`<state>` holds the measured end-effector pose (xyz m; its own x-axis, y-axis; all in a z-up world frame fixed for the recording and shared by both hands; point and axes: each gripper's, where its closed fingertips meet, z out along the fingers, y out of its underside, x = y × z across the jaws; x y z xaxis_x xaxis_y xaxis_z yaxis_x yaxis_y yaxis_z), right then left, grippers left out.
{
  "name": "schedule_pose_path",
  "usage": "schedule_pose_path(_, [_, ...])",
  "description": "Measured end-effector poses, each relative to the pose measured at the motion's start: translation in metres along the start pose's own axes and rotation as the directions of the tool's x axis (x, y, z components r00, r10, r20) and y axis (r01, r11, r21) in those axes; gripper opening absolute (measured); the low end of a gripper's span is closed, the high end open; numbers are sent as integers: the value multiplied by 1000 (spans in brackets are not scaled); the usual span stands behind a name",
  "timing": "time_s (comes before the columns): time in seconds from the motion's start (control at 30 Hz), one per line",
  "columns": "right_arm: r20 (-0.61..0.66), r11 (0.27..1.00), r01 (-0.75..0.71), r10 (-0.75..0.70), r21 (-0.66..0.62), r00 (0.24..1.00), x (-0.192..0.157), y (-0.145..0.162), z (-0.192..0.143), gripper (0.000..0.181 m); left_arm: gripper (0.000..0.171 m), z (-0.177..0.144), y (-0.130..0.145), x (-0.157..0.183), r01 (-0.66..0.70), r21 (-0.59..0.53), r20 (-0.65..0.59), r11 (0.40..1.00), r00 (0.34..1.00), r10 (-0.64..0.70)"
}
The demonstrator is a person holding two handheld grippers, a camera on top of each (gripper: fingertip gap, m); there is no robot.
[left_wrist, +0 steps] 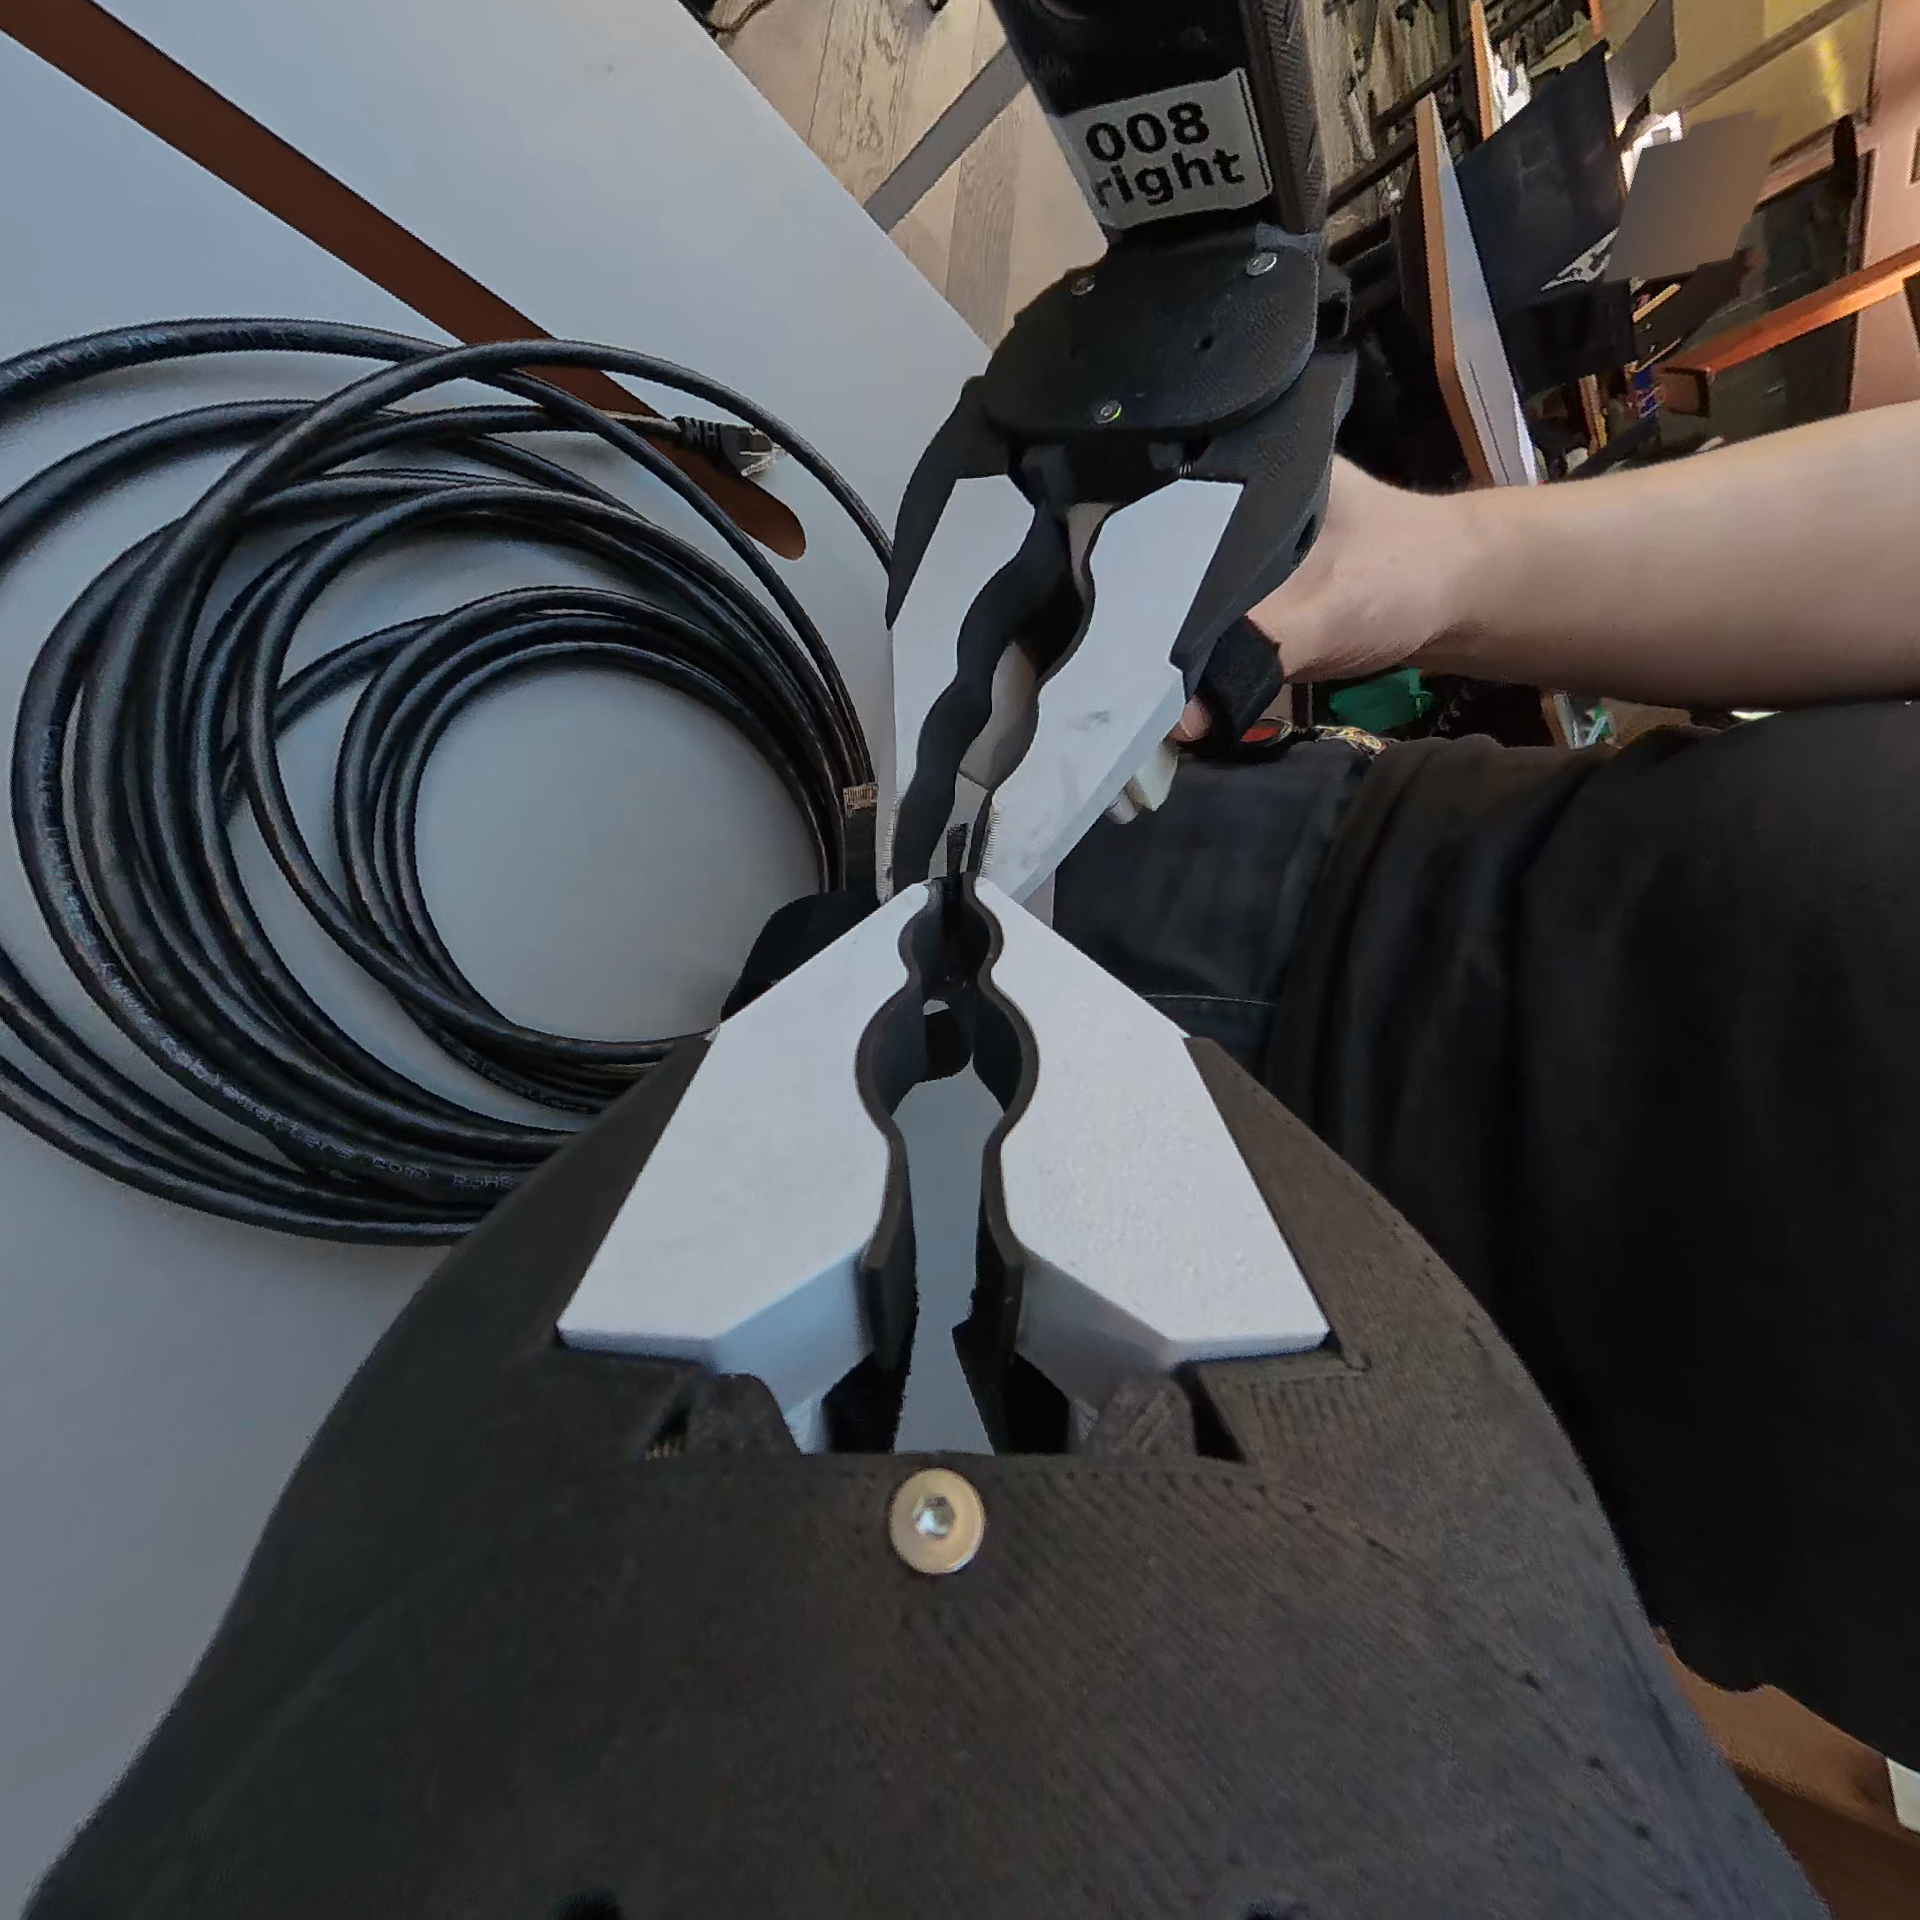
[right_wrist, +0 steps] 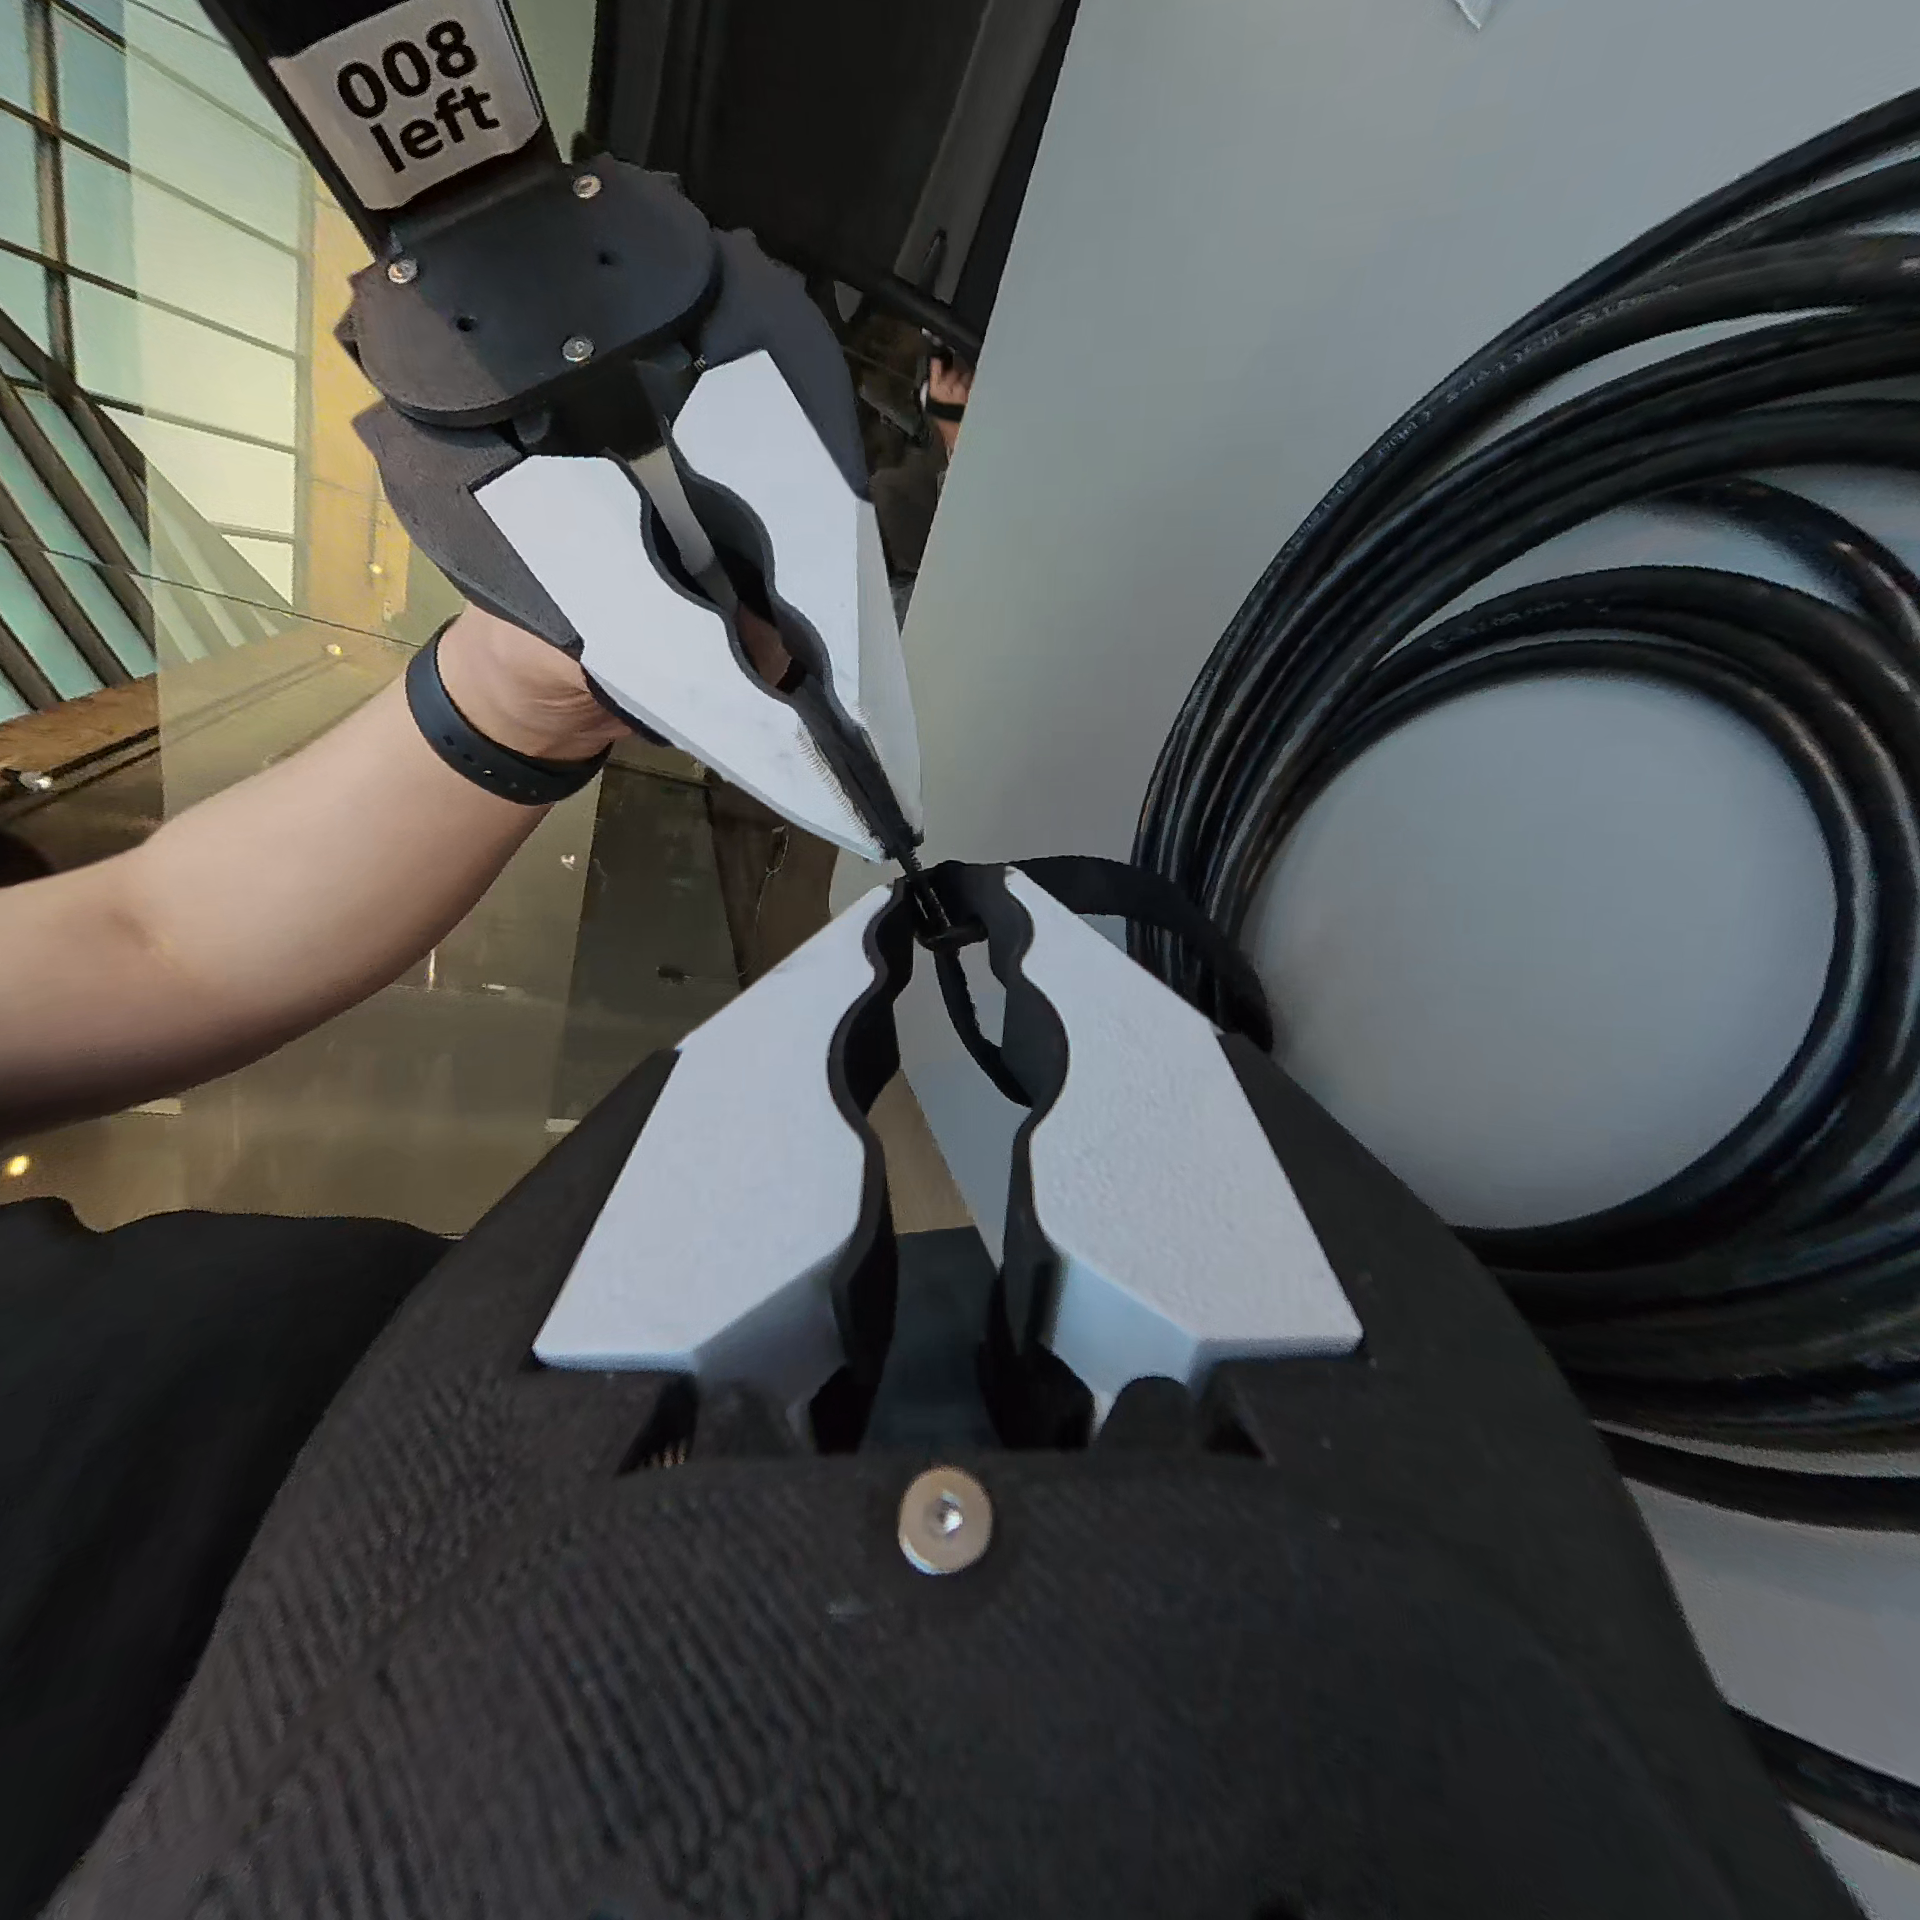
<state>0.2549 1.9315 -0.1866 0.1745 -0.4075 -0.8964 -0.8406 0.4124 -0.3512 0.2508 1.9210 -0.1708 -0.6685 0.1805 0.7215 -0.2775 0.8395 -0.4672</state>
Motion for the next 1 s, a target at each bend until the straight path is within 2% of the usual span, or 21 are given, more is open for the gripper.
schedule_pose_path(0.1, [9, 998, -54, 55, -31, 998, -1, 0, 0, 14, 0, 0, 0, -1, 30, 16, -11, 999, 999, -30])
schedule_pose_path(0.17, [2, 1000, -15, 15, -21, 1000, -4, -3, -4, 20, 0, -2, -1, -1, 46, 24, -17, 999, 999, -45])
schedule_pose_path(0.23, [-21, 987, 143, -142, 79, 990, -15, -15, -15, 25, 0, -5, -3, -4, 55, 36, -8, 998, 998, -55])
schedule_pose_path(0.33, [-38, 880, 366, -372, 304, 927, -56, -32, -38, 29, 0, -9, -2, -6, 84, 59, -15, 995, 996, -84])
schedule_pose_path(0.37, [31, 861, 339, -378, 379, 925, -76, -34, -44, 33, 0, -9, -1, -6, 89, 63, -16, 994, 996, -89])
schedule_pose_path(0.4, [164, 870, 243, -339, 428, 926, -101, -34, -49, 30, 0, -10, 0, -7, 94, 67, -17, 993, 996, -93])
schedule_pose_path(0.43, [317, 893, 154, -305, 424, 898, -126, -29, -55, 7, 0, -11, 1, -7, 98, 70, -17, 993, 995, -97])
schedule_pose_path(0.47, [419, 902, 115, -303, 417, 856, -148, -25, -60, 0, 0, -12, 1, -8, 102, 74, -15, 992, 995, -101])
schedule_pose_path(0.53, [378, 885, 200, -371, 420, 848, -166, -20, -56, 0, 0, -14, 0, -10, 108, 83, -11, 991, 994, -108])
schedule_pose_path(0.6, [292, 854, 349, -472, 386, 832, -173, -14, -47, 0, 0, -15, -1, -13, 118, 83, -9, 990, 993, -118])
schedule_pose_path(0.67, [130, 796, 537, -585, 278, 800, -156, -6, -32, 0, 0, -15, -2, -15, 132, 85, -14, 988, 991, -131])
schedule_pose_path(0.7, [60, 753, 633, -651, 179, 757, -139, 4, -23, 3, 0, -15, -3, -15, 137, 82, -17, 987, 990, -136])
schedule_pose_path(0.73, [44, 716, 694, -698, 69, 715, -123, 16, -16, 8, 0, -14, -4, -16, 138, 76, -14, 987, 990, -138])
schedule_pose_path(0.77, [-21, 710, 703, -704, -48, 710, -97, 21, -11, 0, 0, -14, -4, -17, 136, 68, -7, 988, 991, -136])
schedule_pose_path(0.8, [-89, 694, 707, -720, -136, 689, -74, 23, -9, 0, 0, -14, -5, -18, 134, 60, 3, 989, 991, -135])
schedule_pose_path(0.83, [-168, 643, 744, -766, -182, 620, -56, 19, -10, 0, 0, -14, -6, -20, 131, 58, 9, 990, 991, -132])
schedule_pose_path(0.87, [-255, 546, 809, -832, -219, 493, -43, 13, -13, 0, 0, -14, -9, -20, 127, 61, 12, 990, 992, -128])
schedule_pose_path(0.93, [-395, 332, 881, -900, -337, 188, -27, 2, -20, 0, 0, -12, -10, -20, 121, 55, 20, 991, 992, -122])
schedule_pose_path(0.97, [-374, 261, 872, -922, -413, 99, -21, 7, -19, 0, 0, -10, -10, -20, 119, 54, 20, 991, 993, -120])
schedule_pose_path(1.0, [-326, 226, 859, -942, -459, 74, -16, 16, -13, 3, 0, -9, -10, -20, 120, 54, 18, 991, 993, -121])
